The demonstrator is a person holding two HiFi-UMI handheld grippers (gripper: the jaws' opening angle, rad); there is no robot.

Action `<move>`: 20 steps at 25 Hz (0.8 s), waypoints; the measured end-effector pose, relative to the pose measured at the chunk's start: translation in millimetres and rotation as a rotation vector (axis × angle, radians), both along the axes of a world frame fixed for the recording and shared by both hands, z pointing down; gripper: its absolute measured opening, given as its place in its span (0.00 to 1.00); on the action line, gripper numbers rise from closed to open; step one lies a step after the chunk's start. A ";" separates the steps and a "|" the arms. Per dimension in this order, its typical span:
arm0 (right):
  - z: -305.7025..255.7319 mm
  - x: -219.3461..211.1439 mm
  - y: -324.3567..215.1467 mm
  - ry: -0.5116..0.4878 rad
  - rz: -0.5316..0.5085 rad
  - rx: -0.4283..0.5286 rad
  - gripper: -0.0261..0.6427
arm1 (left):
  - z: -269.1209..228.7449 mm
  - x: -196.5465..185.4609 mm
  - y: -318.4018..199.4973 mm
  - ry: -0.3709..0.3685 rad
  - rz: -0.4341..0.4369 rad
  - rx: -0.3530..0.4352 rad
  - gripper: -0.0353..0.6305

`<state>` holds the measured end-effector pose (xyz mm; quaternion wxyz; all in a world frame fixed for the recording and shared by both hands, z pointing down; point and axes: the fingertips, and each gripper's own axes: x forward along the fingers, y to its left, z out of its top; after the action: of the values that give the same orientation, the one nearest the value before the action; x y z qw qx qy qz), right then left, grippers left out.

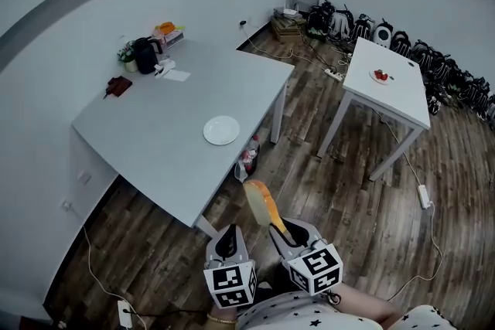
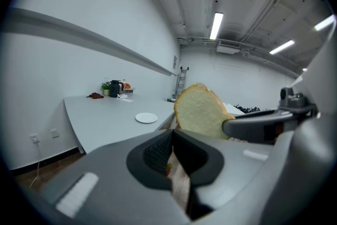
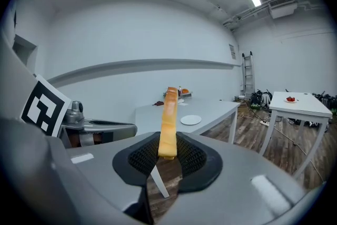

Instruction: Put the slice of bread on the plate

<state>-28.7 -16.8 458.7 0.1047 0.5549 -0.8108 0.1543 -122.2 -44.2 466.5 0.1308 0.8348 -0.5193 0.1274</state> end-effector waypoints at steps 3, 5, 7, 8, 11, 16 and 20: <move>4.4 -0.7 -14.0 -0.001 -0.004 -0.013 0.17 | 4.8 -3.7 -12.8 0.008 -0.012 -0.014 0.07; 7.1 1.5 -24.9 -0.003 -0.004 -0.019 0.17 | 7.5 -5.0 -22.3 0.018 -0.021 -0.021 0.07; 8.8 5.1 -39.1 -0.012 -0.002 -0.023 0.17 | 9.3 -5.9 -34.3 0.028 -0.033 -0.027 0.07; 9.5 7.2 -47.7 -0.016 -0.002 -0.024 0.17 | 10.0 -6.2 -41.3 0.031 -0.040 -0.029 0.07; 11.2 12.4 -80.0 -0.035 -0.009 -0.027 0.17 | 11.8 -6.4 -66.9 0.031 -0.062 -0.033 0.07; 15.8 15.0 -148.3 -0.079 -0.041 -0.054 0.17 | 11.9 -3.3 -123.7 0.051 -0.091 -0.030 0.07; 20.5 15.6 -206.6 -0.085 -0.078 -0.089 0.17 | 13.2 -3.5 -173.9 0.071 -0.133 -0.043 0.07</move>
<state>-13.1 -223.5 479.2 0.1006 0.5106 -0.8278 0.2097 -125.7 -218.1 479.7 0.1754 0.7995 -0.5657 0.1001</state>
